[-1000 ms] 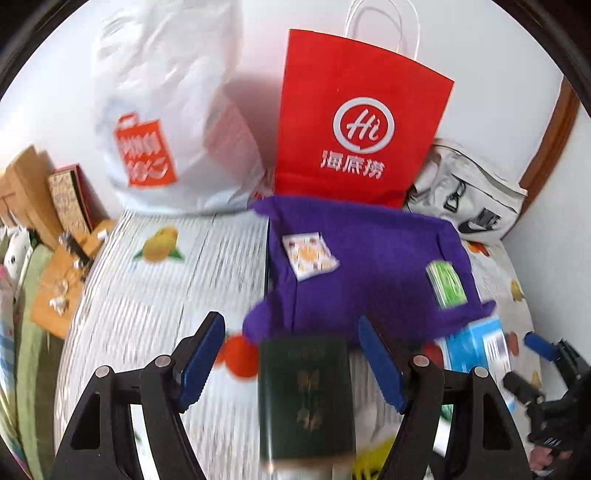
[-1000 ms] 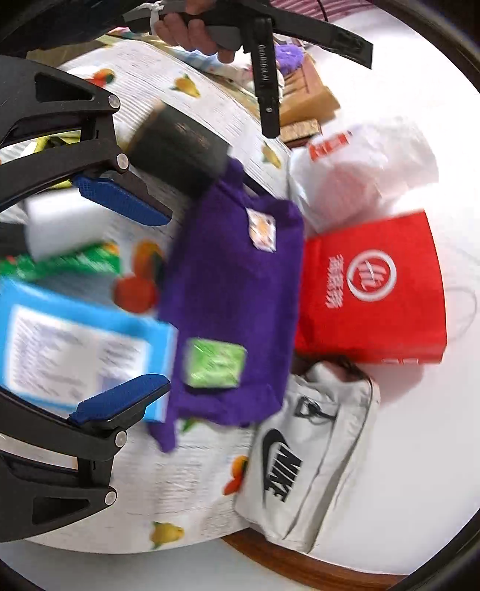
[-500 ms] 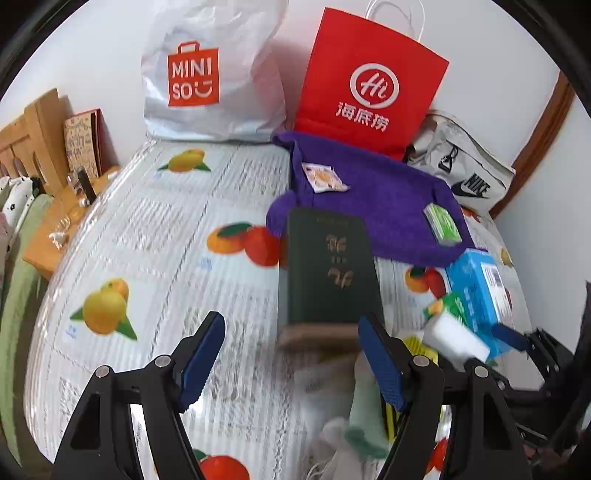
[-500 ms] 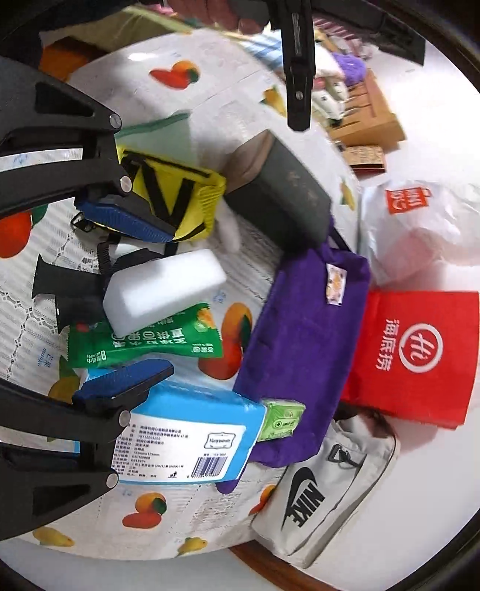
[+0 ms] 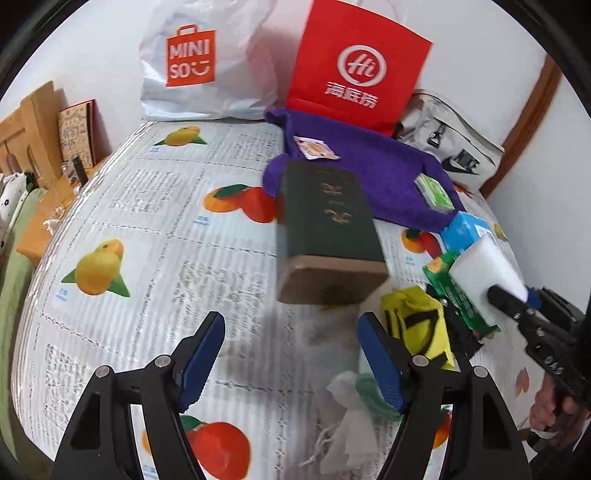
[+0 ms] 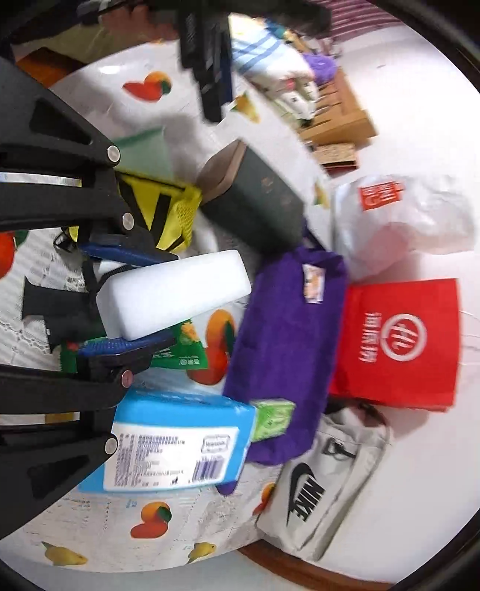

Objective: Organize soft objects
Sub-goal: 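Grasp the white sponge block with the right tool while the left tool approaches the yellow pouch, then grasp and lift the yellow striped mesh pouch with the left tool while the right holds the sponge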

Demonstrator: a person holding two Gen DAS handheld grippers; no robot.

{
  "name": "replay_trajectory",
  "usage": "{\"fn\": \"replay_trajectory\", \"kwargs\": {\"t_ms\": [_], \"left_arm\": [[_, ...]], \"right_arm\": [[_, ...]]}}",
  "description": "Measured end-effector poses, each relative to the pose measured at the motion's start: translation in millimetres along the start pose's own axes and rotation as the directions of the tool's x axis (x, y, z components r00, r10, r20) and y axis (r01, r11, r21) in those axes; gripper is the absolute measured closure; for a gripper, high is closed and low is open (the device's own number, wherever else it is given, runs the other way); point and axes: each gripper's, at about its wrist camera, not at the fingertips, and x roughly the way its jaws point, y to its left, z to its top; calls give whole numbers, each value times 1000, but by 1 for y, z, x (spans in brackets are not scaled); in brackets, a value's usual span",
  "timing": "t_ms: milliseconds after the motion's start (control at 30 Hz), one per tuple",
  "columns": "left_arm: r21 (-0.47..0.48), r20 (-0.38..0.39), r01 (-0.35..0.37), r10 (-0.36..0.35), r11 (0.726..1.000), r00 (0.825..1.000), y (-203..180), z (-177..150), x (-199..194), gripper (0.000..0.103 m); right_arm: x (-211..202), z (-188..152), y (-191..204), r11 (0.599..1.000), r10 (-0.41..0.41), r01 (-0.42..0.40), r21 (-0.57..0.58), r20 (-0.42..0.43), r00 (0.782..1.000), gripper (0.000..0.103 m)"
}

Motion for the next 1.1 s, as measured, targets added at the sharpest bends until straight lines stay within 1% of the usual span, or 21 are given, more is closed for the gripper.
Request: {"fn": "replay_trajectory", "kwargs": {"t_ms": [67,200,300,433,500,567,633,733,900,967,1100], "left_arm": [[21,-1,18,-18,1000,1000,-10,-4,0,31],[86,-9,56,-56,995,998,-39,-13,2,31],[126,-28,74,-71,989,997,-60,-19,10,30],[146,-63,80,-71,986,995,-80,-23,22,30],[150,-74,71,-61,986,995,-88,-23,27,29],[150,-90,60,-46,987,995,-94,-22,34,25],[144,-97,61,-47,988,994,-98,-21,38,25],[143,-107,44,-28,989,994,-106,-18,45,18],[154,-136,-22,44,988,990,-119,-17,64,18],[154,-136,-50,72,987,988,-122,-18,69,18],[159,-119,-71,90,985,989,-127,-19,77,18]], "right_arm": [[-12,-7,-2,1000,-12,12,20,19,1000,68],[-38,-32,-8,998,-26,24,58,36,999,68],[-49,-54,-14,996,-45,43,74,25,999,68],[-53,-82,-29,992,-77,77,103,-8,997,68],[-53,-93,-38,987,-94,97,125,-24,995,68],[-53,-102,-48,983,-98,101,154,-30,995,68],[-53,-110,-57,977,-101,105,184,-30,994,67],[-49,-115,-68,971,-95,99,217,-30,995,67],[-41,-119,-74,968,-77,81,238,-26,997,67],[-37,-120,-74,969,-73,77,236,-26,997,67],[-29,-121,-75,966,-62,67,248,-26,998,67]]}}
